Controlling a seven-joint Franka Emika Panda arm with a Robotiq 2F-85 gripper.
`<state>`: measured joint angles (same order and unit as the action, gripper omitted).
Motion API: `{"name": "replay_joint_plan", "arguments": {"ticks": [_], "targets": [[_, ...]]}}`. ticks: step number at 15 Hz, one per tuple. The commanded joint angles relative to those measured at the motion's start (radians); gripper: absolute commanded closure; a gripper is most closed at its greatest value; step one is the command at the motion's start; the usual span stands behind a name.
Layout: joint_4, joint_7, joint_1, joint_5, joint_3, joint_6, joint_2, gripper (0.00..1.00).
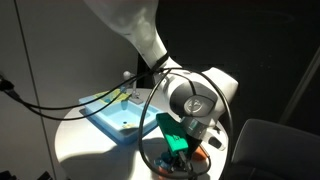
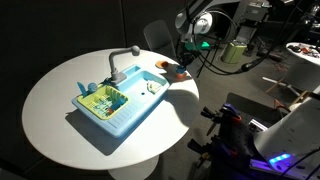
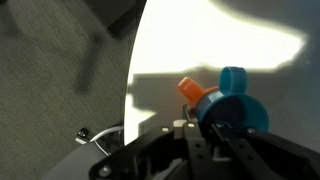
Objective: Put the blue cup in the sink
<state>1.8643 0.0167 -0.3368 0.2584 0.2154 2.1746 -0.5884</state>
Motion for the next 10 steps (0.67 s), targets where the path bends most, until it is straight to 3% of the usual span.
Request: {"name": "replay_joint_plan", "arguments": {"ticks": [1,7,9,10], "targets": [[-0.033,0.006,-0.002,-0.016,-0.01,-0.049,0.008,0.66],[-0.038,-0.002,-0.006,-0.014,-0.01,-0.065,0.003,0.2],[-0.037,-0.005,-0.009,-0.013,-0.01,-0.064,0.003,0.59],[-0.037,-0.004,-0.008,-0.014,-0.009,-0.063,0.003,0.61]]}}
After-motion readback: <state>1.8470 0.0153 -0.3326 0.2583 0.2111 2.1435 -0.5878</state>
